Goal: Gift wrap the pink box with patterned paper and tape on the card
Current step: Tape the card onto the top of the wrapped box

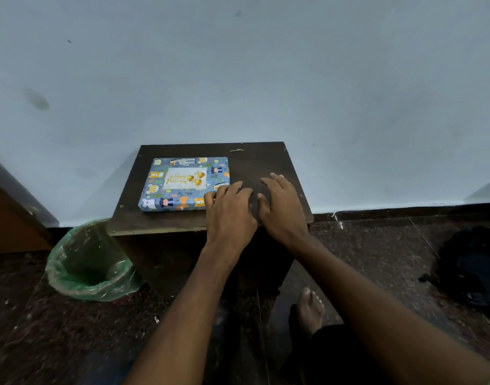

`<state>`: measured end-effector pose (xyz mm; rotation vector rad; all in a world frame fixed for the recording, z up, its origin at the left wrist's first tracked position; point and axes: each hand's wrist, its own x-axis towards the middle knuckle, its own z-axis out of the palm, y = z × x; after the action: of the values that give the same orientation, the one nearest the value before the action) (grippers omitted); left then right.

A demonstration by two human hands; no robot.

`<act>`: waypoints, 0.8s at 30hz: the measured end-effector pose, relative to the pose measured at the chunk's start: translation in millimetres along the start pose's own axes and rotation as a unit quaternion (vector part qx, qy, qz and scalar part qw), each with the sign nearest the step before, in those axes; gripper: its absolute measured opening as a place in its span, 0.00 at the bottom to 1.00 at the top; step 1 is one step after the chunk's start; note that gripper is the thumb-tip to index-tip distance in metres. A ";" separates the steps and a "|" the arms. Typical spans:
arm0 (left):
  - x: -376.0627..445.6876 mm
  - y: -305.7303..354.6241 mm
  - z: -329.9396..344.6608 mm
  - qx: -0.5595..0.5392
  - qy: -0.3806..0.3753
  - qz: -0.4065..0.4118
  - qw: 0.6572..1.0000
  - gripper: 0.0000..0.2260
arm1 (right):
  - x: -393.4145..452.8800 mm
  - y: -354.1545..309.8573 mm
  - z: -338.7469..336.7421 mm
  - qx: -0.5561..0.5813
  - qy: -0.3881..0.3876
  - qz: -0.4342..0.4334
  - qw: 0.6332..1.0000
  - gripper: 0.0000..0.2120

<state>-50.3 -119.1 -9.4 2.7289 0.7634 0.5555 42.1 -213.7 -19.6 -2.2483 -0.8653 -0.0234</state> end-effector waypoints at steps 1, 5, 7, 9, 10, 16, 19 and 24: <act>4.7 -5.1 -0.4 -0.008 0.012 -0.001 1.000 0.18 | 8.4 -2.9 2.5 -0.005 -0.001 -0.005 1.000 0.22; 44.3 -28.8 4.0 -0.038 0.071 -0.013 0.997 0.12 | 50.9 -12.0 29.3 0.003 -0.001 -0.009 1.000 0.20; 71.4 -38.0 7.2 -0.054 0.103 -0.025 0.993 0.09 | 72.3 -20.5 38.7 0.021 0.013 0.003 1.000 0.17; 99.6 -42.2 10.9 -0.077 0.112 -0.059 0.989 0.08 | 89.2 -25.7 42.6 0.040 0.027 0.030 0.998 0.15; 110.7 -44.0 12.9 -0.083 0.104 -0.077 0.988 0.08 | 96.2 -26.3 44.4 0.041 0.029 0.041 0.998 0.15; 174.1 -50.2 27.9 -0.068 0.051 -0.106 0.991 0.07 | 136.2 -11.8 42.9 0.025 0.013 0.073 0.997 0.18; 205.5 -50.5 41.3 -0.050 0.004 -0.102 0.993 0.09 | 148.6 -10.6 42.7 0.038 0.012 0.089 0.995 0.18; 234.1 -48.9 60.5 -0.023 -0.069 -0.092 0.993 0.08 | 153.5 -3.3 42.9 0.045 -0.006 0.100 0.994 0.19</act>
<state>138.5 39.6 -11.8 2.5875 0.9415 0.3373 149.5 -96.2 -10.1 -2.2408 -0.6310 0.1190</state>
